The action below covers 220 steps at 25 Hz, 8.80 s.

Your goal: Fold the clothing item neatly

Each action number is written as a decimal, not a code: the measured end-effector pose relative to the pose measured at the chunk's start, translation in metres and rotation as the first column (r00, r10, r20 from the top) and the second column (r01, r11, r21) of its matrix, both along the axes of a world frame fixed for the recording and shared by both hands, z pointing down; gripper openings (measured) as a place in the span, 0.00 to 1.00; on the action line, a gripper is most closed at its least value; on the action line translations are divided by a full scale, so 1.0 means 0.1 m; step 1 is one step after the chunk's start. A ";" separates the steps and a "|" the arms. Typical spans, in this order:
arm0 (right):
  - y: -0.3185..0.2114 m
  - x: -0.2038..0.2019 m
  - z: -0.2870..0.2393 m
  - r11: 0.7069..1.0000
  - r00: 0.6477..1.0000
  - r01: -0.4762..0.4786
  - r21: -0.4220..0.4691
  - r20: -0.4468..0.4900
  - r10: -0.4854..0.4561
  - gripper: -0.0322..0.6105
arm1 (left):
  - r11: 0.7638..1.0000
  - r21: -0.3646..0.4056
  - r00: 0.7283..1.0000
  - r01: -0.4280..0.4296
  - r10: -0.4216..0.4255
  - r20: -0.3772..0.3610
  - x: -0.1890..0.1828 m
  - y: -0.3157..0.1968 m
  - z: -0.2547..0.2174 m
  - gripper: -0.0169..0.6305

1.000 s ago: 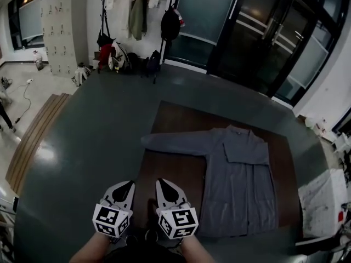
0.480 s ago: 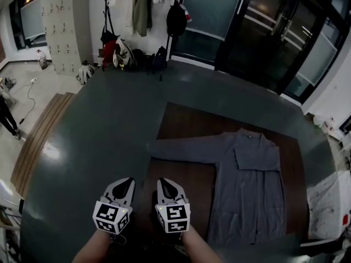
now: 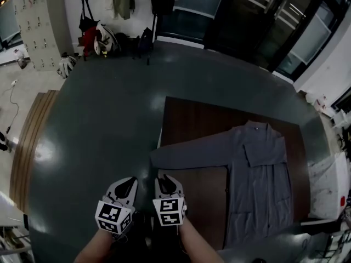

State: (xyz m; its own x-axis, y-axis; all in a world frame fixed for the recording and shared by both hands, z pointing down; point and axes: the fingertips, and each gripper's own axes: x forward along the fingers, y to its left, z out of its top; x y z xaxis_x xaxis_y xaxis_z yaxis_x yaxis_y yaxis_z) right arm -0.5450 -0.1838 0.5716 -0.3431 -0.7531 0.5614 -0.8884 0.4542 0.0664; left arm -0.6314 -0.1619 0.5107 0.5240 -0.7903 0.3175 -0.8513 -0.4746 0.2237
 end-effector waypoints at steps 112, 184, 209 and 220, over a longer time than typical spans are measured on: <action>-0.66 5.53 -1.51 0.992 0.903 0.026 0.120 0.424 -0.074 0.08 | 0.950 0.078 0.948 0.301 -0.307 0.086 4.61 0.47 -0.42 0.04; -0.90 7.45 0.39 0.962 0.997 0.076 -0.262 0.008 -0.076 0.09 | 0.998 -0.057 0.995 0.041 -0.035 0.098 5.80 -0.74 0.45 0.04; -0.59 7.38 0.40 0.971 0.993 -0.108 -0.215 0.028 0.116 0.13 | 0.996 -0.034 0.993 0.078 -0.074 0.093 5.71 -0.14 0.13 0.04; 0.09 7.59 -0.46 0.972 0.946 -0.233 0.004 0.232 0.226 0.04 | 0.984 0.054 0.983 0.172 -0.175 0.059 5.50 0.40 -0.39 0.04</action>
